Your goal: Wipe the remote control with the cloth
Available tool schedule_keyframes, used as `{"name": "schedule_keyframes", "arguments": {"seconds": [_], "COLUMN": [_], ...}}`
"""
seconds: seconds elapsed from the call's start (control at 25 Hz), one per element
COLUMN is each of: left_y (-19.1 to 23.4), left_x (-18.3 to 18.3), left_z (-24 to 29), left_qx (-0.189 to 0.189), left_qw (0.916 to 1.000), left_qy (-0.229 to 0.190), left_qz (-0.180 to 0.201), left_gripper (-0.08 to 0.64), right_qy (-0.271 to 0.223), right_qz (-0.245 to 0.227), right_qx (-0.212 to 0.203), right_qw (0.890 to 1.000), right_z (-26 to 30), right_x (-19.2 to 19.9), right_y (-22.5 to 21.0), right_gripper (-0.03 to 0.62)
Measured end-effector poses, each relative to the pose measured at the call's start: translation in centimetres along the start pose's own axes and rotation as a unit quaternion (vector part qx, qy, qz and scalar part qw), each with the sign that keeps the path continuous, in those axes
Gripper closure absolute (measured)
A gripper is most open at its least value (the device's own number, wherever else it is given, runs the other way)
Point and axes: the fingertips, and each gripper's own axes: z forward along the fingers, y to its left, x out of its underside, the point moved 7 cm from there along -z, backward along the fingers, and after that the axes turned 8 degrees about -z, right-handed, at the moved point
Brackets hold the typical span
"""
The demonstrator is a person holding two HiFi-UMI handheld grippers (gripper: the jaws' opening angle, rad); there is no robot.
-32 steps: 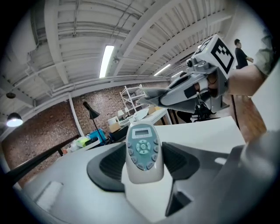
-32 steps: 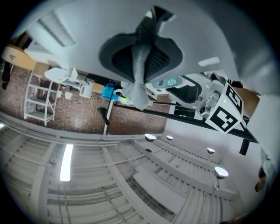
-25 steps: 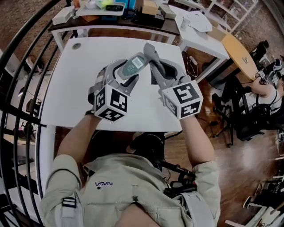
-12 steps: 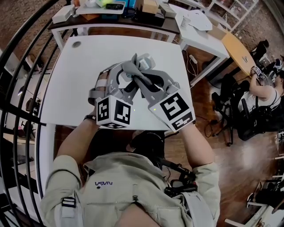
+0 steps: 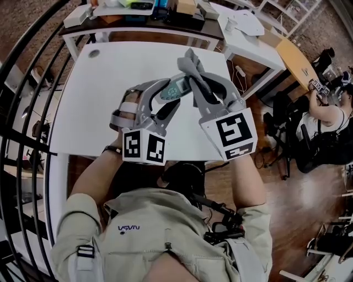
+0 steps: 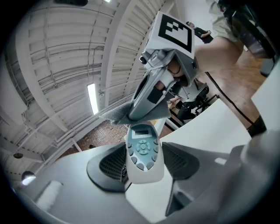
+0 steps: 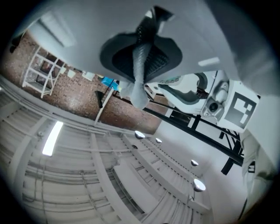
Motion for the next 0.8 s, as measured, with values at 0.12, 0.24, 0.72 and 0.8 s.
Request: {"name": "schedule_keyframes", "arguments": {"seconds": [0.12,0.24,0.72,0.8], "left_y": [-0.3,0.0,3.0,3.3], "left_x": [-0.4,-0.7,0.3,0.3], "left_z": [0.1,0.1,-0.3,-0.3], "left_qx": [-0.002,-0.002,0.125,0.135], "left_qw": [0.9999,1.0,0.9568,0.947], "left_qy": [-0.002,-0.006,-0.061,-0.065], "left_qz": [0.013,0.007,-0.255,-0.284], "left_gripper": [0.287,0.287,0.287,0.287], "right_qy": [0.005,-0.008,-0.052,-0.054], "right_qz": [-0.009,-0.009,0.004,-0.002], "right_qx": [-0.028,-0.083,0.006,0.006], "right_qw": [1.0,0.996,0.999,0.999], "right_z": [0.4,0.9,-1.1,-1.2], "right_x": [-0.2,-1.1,-1.6,-1.4], "right_y": [1.3,4.0,-1.0,-1.0], "right_gripper": [0.566,0.566,0.566,0.566]}}
